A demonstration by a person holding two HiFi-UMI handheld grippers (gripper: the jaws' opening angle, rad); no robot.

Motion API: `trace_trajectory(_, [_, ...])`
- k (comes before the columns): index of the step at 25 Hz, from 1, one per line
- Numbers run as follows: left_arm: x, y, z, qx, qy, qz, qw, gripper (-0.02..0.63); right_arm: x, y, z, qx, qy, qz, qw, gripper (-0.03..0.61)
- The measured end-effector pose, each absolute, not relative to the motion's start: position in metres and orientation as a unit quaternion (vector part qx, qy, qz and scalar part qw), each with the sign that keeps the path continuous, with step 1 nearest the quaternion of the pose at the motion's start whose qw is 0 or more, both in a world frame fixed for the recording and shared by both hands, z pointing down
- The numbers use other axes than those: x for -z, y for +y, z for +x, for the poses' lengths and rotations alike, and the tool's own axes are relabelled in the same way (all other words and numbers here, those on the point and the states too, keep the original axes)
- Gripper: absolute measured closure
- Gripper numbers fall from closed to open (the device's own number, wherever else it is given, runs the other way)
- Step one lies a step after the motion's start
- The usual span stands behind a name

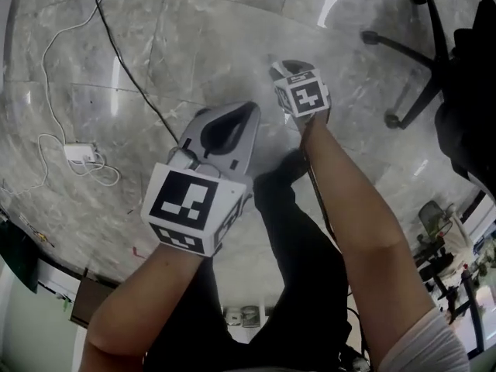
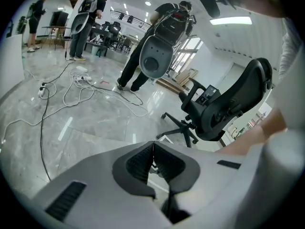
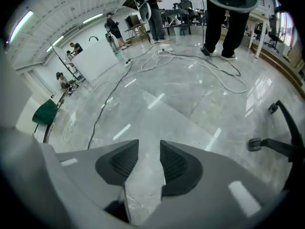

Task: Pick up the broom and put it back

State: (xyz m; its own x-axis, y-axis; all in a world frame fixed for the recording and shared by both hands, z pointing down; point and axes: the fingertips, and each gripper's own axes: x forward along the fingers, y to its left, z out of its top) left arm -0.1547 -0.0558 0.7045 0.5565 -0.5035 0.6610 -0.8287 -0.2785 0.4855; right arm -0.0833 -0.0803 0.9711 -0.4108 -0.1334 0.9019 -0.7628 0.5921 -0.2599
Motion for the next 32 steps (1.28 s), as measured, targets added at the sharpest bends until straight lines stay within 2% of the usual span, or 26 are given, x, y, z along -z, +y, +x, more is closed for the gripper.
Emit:
trace_trajectory(8, [-0.821, -0.052, -0.170, -0.201, -0.424, 0.764, 0.443, 0.606, -1.116, -0.078, -0.078, -0.344, -0.732, 0.293, 0.510, 0.439])
trace_trajectory(12, [-0.849, -0.059, -0.168, -0.200, -0.413, 0.769, 0.444, 0.606, -1.154, -0.078, -0.082, -0.304, -0.728, 0.290, 0.542, 0.434])
trace_trajectory(17, [-0.867, -0.057, -0.169, -0.199, -0.406, 0.767, 0.456, 0.606, -1.177, -0.081, -0.077, -0.309, -0.706, 0.318, 0.552, 0.430])
trace_trajectory(19, [-0.873, -0.054, -0.169, -0.201, -0.403, 0.763, 0.463, 0.606, -1.177, -0.081, -0.076, -0.305, -0.710, 0.322, 0.547, 0.445])
trace_trajectory(20, [-0.874, -0.054, -0.169, -0.202, -0.404, 0.763, 0.462, 0.606, -1.178, -0.082, -0.077, -0.301, -0.713, 0.317, 0.548, 0.484])
trace_trajectory(21, [-0.873, -0.055, -0.167, -0.202, -0.404, 0.764, 0.460, 0.606, -1.177, -0.082, -0.077, -0.298, -0.716, 0.308, 0.551, 0.494])
trace_trajectory(25, [-0.859, -0.057, -0.157, -0.199, -0.402, 0.770, 0.454, 0.606, -1.154, -0.090, -0.069, -0.299, -0.725, 0.300, 0.544, 0.497])
trace_trajectory(32, [-0.763, -0.068, -0.133, -0.192, -0.401, 0.780, 0.441, 0.606, -1.004, -0.086, -0.059, -0.288, -0.764, 0.311, 0.486, 0.497])
